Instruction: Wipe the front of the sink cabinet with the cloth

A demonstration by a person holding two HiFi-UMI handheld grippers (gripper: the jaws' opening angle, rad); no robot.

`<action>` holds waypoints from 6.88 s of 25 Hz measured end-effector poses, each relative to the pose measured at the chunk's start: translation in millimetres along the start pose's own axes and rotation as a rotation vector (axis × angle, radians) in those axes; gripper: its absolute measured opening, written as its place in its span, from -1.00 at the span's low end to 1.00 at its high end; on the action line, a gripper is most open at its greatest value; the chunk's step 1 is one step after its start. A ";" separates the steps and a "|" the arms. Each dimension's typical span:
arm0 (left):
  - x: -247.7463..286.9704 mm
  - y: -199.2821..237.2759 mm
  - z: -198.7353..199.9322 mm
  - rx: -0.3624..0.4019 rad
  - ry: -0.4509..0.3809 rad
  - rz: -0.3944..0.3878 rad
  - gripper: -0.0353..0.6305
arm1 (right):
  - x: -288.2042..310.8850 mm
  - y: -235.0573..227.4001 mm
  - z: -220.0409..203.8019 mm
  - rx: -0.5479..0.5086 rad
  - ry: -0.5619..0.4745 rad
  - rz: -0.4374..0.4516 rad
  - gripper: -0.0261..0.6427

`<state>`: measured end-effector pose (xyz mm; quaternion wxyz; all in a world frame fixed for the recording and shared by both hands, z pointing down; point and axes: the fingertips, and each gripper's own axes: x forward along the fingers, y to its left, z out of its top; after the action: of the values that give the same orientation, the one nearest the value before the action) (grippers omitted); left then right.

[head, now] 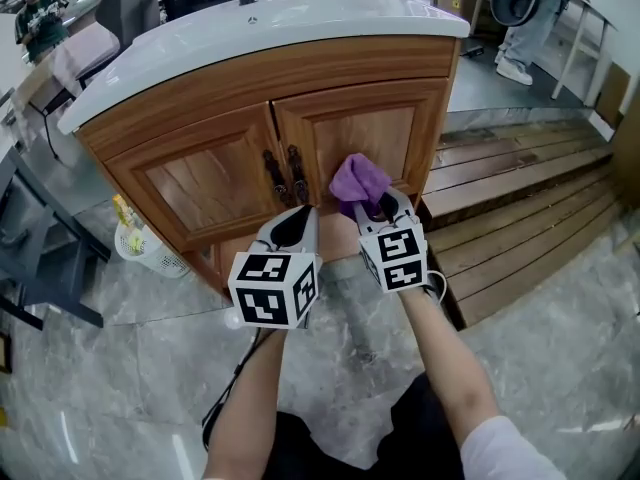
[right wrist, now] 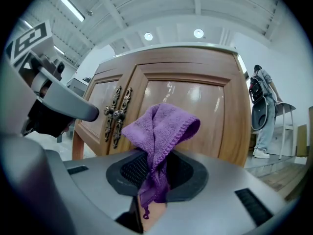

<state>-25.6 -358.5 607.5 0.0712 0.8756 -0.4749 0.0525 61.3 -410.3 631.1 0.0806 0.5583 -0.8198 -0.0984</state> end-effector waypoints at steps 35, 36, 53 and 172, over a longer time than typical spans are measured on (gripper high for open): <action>40.4 -57.5 -10.4 0.009 0.019 -0.132 -0.88 | -51.2 -86.3 -16.4 0.031 0.086 -0.176 -0.69; 39.1 -59.0 -13.2 0.006 0.025 -0.133 -0.88 | -52.7 -78.4 -12.6 0.035 0.082 -0.160 -0.69; -0.4 -87.1 33.8 -0.078 0.154 -0.061 -0.88 | -92.9 -7.8 69.2 0.154 0.247 0.015 -0.69; -269.6 -246.0 410.7 -0.055 0.053 0.083 -0.88 | -330.0 -16.3 490.6 0.157 0.153 0.187 -0.69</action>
<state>44.3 -75.5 141.8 0.1054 0.8511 -0.5102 0.0655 77.1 -73.8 144.9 0.1075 0.4900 -0.8649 0.0170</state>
